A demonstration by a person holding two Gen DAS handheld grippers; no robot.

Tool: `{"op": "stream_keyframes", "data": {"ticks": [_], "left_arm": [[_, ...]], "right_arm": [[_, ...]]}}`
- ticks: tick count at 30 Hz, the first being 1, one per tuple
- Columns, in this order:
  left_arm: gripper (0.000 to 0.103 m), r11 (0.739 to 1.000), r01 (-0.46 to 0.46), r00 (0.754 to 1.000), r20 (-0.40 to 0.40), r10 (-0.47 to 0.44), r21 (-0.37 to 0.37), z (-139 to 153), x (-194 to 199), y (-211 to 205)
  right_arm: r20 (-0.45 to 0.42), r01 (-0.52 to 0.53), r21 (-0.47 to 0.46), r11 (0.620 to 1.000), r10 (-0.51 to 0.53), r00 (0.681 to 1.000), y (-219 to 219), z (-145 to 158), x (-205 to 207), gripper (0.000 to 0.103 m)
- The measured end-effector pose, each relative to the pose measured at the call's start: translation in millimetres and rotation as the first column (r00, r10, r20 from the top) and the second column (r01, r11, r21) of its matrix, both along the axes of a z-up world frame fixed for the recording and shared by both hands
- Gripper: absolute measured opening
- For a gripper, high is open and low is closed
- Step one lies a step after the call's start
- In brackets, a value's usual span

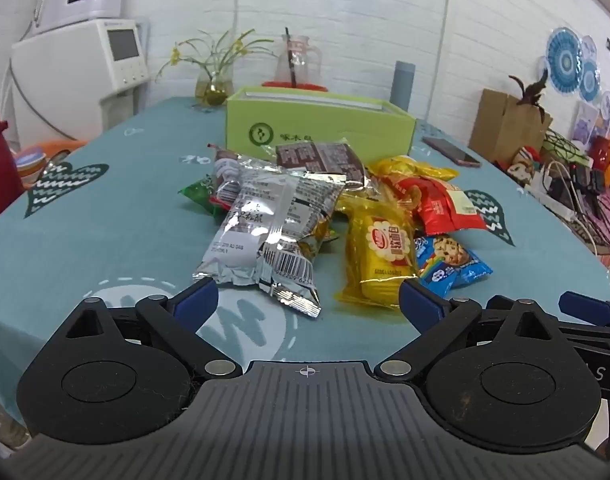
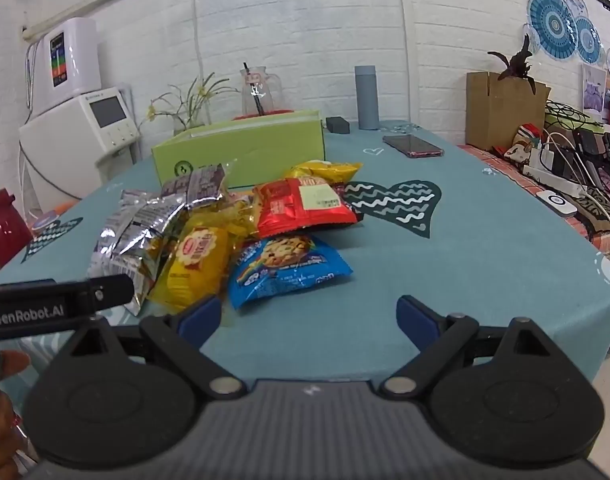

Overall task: Organize snacks
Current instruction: 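Reach the left gripper toward the silver foil snack bag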

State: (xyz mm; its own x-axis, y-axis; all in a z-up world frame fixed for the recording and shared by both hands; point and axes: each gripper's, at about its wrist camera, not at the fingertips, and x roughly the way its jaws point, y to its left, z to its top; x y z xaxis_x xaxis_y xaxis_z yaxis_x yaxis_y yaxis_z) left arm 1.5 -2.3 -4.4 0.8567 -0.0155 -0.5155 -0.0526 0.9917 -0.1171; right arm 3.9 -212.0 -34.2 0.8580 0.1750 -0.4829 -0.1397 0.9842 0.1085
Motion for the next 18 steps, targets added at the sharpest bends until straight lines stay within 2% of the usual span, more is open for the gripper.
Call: {"op": "stream_keyframes", "data": {"ticks": [12, 18], "left_arm": [[0.088, 0.999, 0.044, 0.999, 0.018, -0.043, -0.009, -1.7, -1.8, -4.6], [0.091, 0.998, 0.041, 0.998, 0.05, -0.039, -0.038, 9.3, -0.5, 3.7]], "right_arm": [[-0.015, 0.011, -0.02, 1.0, -0.011, 1.0, 0.3, -7.2, 5.7, 0.093], [-0.013, 0.01, -0.084, 0.996, -0.011, 1.0, 10.9, -4.3, 14.9, 0.093]]}}
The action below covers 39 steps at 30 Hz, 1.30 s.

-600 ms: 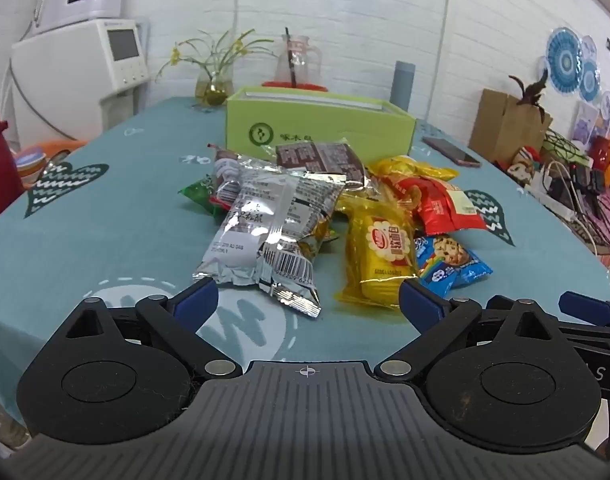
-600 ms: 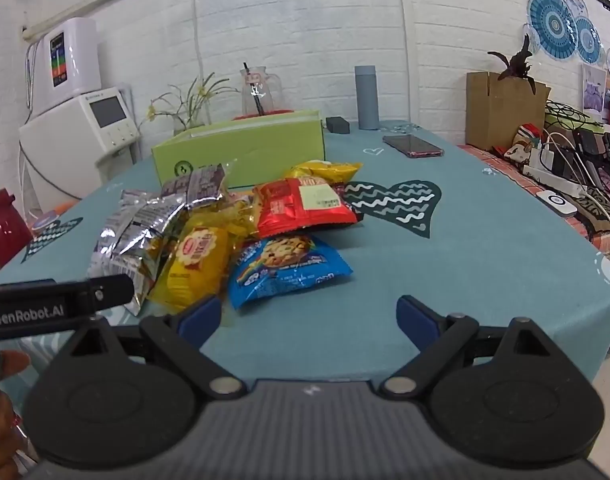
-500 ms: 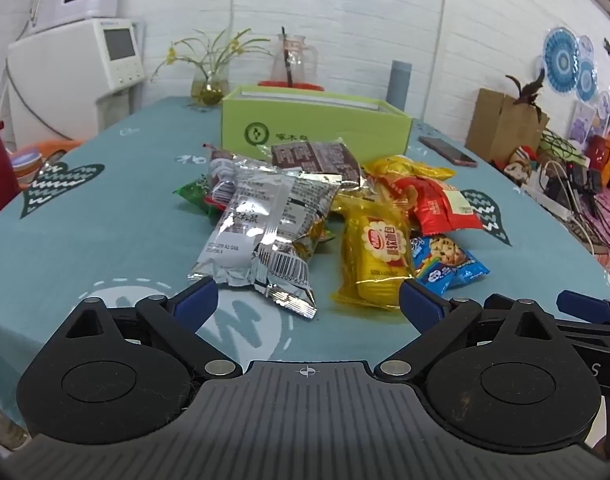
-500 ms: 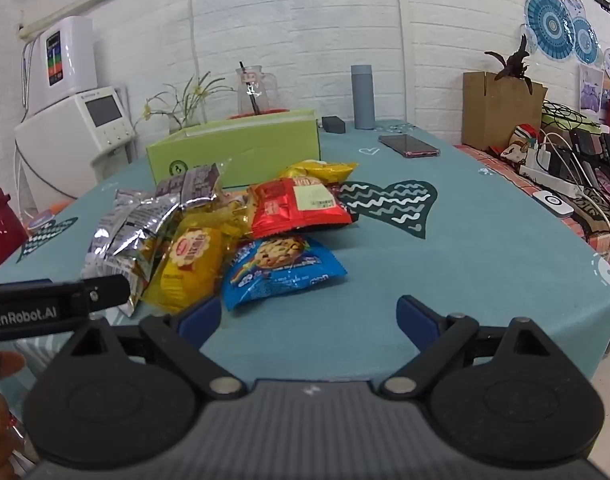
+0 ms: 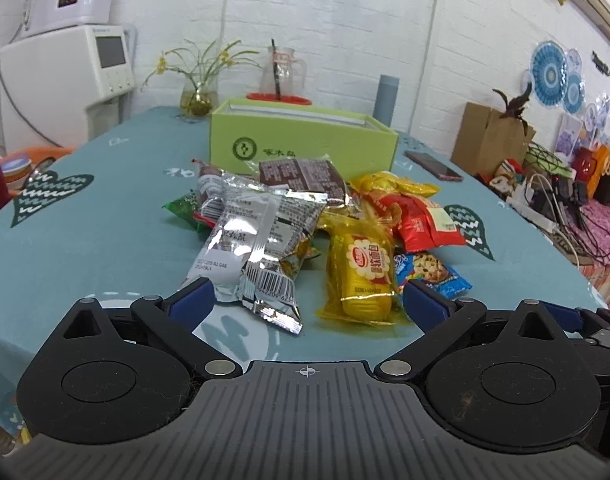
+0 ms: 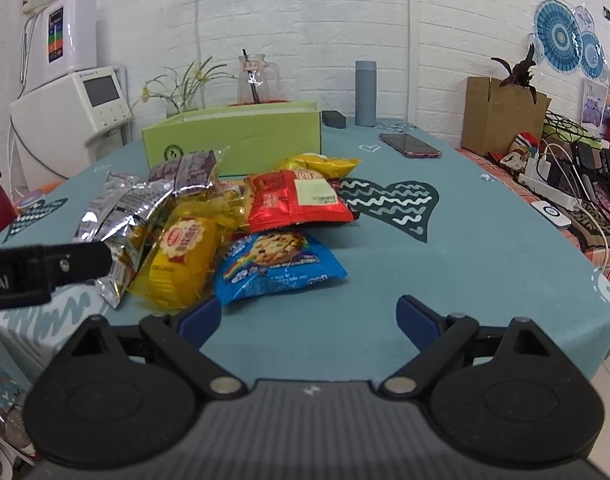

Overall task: Organize snacks
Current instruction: 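Reach the left gripper toward the silver foil snack bag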

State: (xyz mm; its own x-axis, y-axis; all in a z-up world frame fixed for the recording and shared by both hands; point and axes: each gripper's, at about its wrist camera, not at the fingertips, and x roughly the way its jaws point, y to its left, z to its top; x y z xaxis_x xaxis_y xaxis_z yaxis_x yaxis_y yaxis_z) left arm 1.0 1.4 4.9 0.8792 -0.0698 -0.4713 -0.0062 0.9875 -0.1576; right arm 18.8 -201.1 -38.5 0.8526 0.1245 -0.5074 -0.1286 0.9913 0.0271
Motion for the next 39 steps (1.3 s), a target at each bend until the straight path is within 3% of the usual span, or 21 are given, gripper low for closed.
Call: {"op": "stream_keyframes", "data": {"ticks": [2, 6, 9, 17, 19, 25, 29, 32, 36, 39], "left_arm": [[0.091, 1.0, -0.011, 1.0, 0.0, 0.011, 0.0, 1.1, 2.9, 2.6], [0.091, 1.0, 0.011, 1.0, -0.012, -0.011, -0.017, 8.1, 6.7, 6.5], [0.092, 1.0, 0.021, 1.0, -0.01, -0.021, -0.012, 18.1, 11.9, 6.7], [0.092, 0.996, 0.075, 0.994, -0.082, -0.079, -0.052, 18.5, 47.9, -7.9], [0.091, 0.996, 0.072, 0.992, -0.104, -0.078, -0.06, 16.8, 52.8, -14.0], [0.091, 1.0, -0.016, 0.998, -0.055, 0.016, 0.008, 26.7, 56.8, -23.4], [0.092, 0.995, -0.1, 0.994, -0.041, 0.101, 0.021, 27.2, 64.7, -10.8], [0.092, 0.991, -0.136, 0.987, -0.089, 0.135, -0.004, 22.8, 71.4, 10.9], [0.091, 0.994, -0.105, 0.986, -0.13, 0.106, 0.01, 21.7, 69.8, 36.8], [0.091, 0.999, -0.033, 0.99, -0.138, 0.038, 0.037, 23.6, 62.6, 56.0]], "right_arm": [[-0.02, 0.008, -0.041, 0.999, -0.009, 1.0, 2.4, -2.7, 7.5, 0.093], [-0.07, 0.011, -0.02, 1.0, -0.012, 0.998, -0.7, -4.0, 21.9, 0.093], [-0.054, 0.012, -0.028, 1.0, -0.014, 0.998, -7.0, -1.4, 28.1, 0.093], [-0.138, -0.062, 0.065, 0.996, 0.07, 0.988, -32.0, -21.4, 60.5, 0.094], [-0.123, -0.071, 0.052, 0.996, 0.077, 0.989, -37.2, -23.3, 64.5, 0.093], [-0.096, -0.205, -0.006, 0.979, 0.204, 0.974, -50.9, -29.6, 70.3, 0.094], [-0.126, -0.255, -0.007, 0.967, 0.252, 0.959, -61.9, -24.7, 73.9, 0.093], [-0.094, -0.236, 0.099, 0.967, 0.245, 0.965, -71.1, -11.8, 68.4, 0.093], [0.013, -0.364, 0.222, 0.904, 0.371, 0.929, -34.1, 16.1, 57.0, 0.093], [0.056, -0.528, 0.193, 0.827, 0.528, 0.847, 32.1, 25.6, 47.6, 0.093]]}}
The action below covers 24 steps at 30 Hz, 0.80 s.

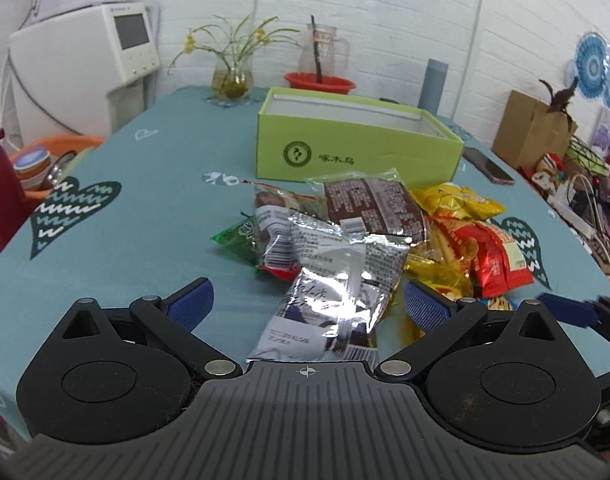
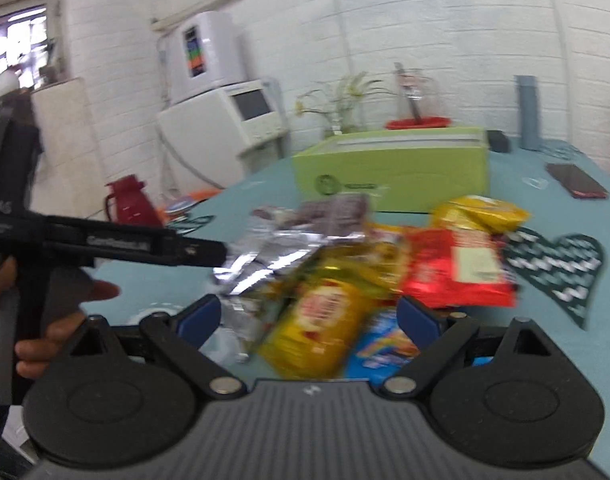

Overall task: Organize snacks
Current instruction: 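Reach the left gripper toward the silver foil snack bag, then grasp the silver foil bag with the left gripper and drop it into the green box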

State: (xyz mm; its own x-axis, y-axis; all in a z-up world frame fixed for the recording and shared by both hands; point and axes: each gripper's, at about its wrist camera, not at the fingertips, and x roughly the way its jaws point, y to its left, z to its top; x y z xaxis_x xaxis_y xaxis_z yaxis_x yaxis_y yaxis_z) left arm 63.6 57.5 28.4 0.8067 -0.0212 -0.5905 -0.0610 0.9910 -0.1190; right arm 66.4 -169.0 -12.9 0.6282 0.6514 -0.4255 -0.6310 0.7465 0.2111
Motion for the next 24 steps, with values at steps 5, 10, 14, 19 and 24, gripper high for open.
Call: {"op": "stream_keyframes", "data": {"ticks": [5, 10, 14, 19, 24], "left_arm": [[0.089, 0.99, 0.123, 0.992, -0.032, -0.125, -0.075, -5.8, -2.0, 36.3], [0.087, 0.965, 0.17, 0.985, 0.013, -0.171, -0.2, -11.3, 11.8, 53.5], [0.082, 0.962, 0.188, 0.98, -0.028, -0.197, -0.197, -21.2, 34.4, 47.0], [0.048, 0.932, 0.268, 0.954, -0.07, -0.292, -0.243, -35.7, 50.0, 42.1], [0.035, 0.919, 0.285, 0.952, -0.03, -0.304, -0.274, -17.5, 40.6, 50.2]], "right_arm": [[-0.003, -0.082, -0.064, 0.995, 0.082, 0.997, 80.6, -5.0, 0.0, 0.093], [-0.013, -0.026, -0.183, 0.983, 0.024, 1.0, 106.6, -12.9, 10.7, 0.093], [-0.038, 0.009, -0.242, 0.97, -0.019, 0.999, 110.2, -23.7, 23.7, 0.093], [-0.051, -0.011, -0.229, 0.973, 0.0, 0.999, 113.6, -31.9, 31.6, 0.083], [-0.025, -0.06, -0.197, 0.978, 0.056, 0.998, 101.0, -8.9, 28.0, 0.062]]}}
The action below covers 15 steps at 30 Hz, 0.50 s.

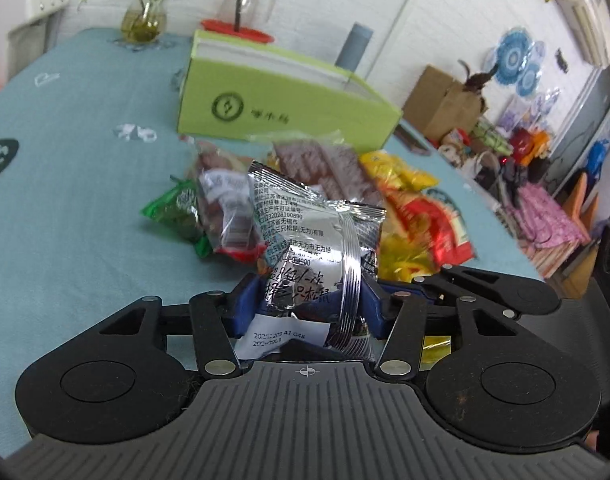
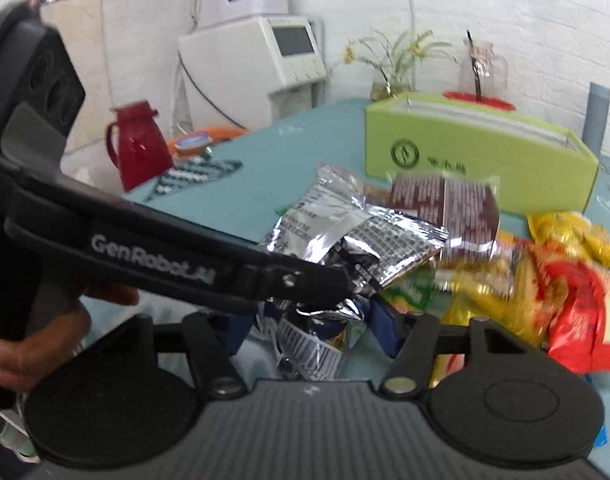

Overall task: Organize snacks
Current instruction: 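Grasp the silver foil bag with the left gripper and drop it into the green box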

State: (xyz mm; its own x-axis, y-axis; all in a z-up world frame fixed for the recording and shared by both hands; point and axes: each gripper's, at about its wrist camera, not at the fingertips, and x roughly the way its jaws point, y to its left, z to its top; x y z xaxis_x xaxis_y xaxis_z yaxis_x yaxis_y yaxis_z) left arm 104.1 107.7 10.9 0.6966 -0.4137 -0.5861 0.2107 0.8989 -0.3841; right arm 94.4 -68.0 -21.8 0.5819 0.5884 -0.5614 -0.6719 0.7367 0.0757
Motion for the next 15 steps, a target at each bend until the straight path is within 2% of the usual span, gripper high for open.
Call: {"op": "stream_keyframes", "data": {"ticks": [4, 8, 11, 15], "left_arm": [[0.036, 1.0, 0.001, 0.996, 0.089, 0.0, -0.018, 36.6, 24.4, 5.1], [0.037, 1.0, -0.012, 0.987, 0.162, 0.011, 0.005, 69.4, 95.9, 5.3], [0.038, 0.998, -0.026, 0.984, 0.178, 0.017, 0.052, 84.6, 164.1, 4.0], [0.038, 0.995, -0.058, 0.993, 0.112, 0.048, 0.085, 77.1, 254.8, 12.3]], "right_arm": [[0.094, -0.021, 0.02, 1.0, 0.019, 0.995, 1.1, 36.0, 25.6, 0.062], [0.169, -0.015, 0.004, 1.0, 0.014, 0.986, 10.4, 65.8, 97.2, 0.062], [0.151, 0.0, -0.003, 1.0, 0.0, 0.988, 21.3, 79.8, 169.1, 0.062], [0.054, 0.016, -0.01, 1.0, -0.015, 0.998, 36.6, 74.2, 256.6, 0.062]]}}
